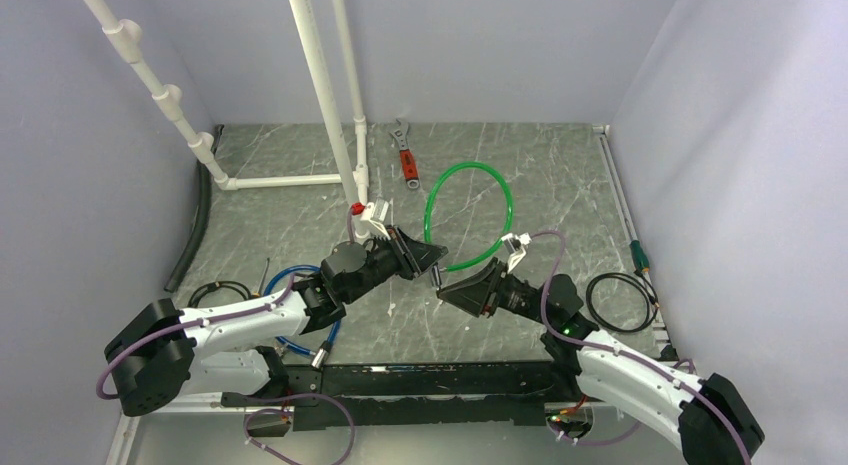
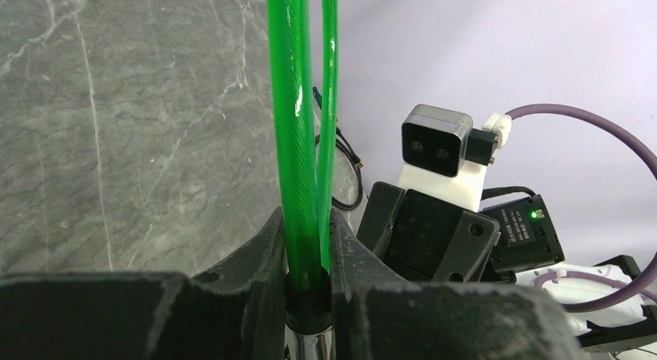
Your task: Unlock with the key
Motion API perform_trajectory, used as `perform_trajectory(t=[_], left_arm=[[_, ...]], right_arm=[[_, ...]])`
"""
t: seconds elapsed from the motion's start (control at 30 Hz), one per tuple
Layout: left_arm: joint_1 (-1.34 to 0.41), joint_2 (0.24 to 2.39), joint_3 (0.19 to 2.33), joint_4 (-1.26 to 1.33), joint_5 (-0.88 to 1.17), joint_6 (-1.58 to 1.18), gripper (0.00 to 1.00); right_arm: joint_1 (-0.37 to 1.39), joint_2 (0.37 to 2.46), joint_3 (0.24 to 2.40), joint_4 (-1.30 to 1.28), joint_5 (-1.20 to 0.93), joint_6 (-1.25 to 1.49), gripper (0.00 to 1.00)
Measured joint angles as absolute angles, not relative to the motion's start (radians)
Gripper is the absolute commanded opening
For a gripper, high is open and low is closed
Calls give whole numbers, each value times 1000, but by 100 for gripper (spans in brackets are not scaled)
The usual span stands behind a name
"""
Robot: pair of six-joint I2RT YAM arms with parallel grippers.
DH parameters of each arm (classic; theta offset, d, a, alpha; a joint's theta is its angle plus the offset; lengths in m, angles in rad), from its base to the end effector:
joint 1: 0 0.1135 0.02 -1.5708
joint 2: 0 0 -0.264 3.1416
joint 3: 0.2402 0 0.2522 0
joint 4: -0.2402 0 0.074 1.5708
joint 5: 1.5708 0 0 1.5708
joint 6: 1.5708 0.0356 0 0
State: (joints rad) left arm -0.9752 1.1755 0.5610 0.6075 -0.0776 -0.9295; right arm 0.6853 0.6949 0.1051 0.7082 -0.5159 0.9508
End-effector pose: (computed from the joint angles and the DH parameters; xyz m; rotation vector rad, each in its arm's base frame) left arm 0.1496 -0.2158 0.2642 -0.0277 1.7697 -1.3912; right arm 0.1115 0.1138 0.2086 -0.2669 1.6971 1.6503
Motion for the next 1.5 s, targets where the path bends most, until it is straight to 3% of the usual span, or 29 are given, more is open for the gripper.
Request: perform_trajectory(t=[0.3, 0.53, 0.73, 1.5], left_arm=[[-975, 1176, 561, 609, -87, -930, 0], [-975, 1176, 561, 610, -96, -934, 0], [-975, 1176, 561, 623, -108, -933, 0], [-1013, 1188, 583, 567, -287, -928, 0]], right_arm=[[737, 768, 126, 750, -472, 934, 24], [762, 782, 128, 754, -433, 917, 0], [771, 783, 157, 701, -395, 915, 0], [864, 736, 463, 15, -120, 753, 0]])
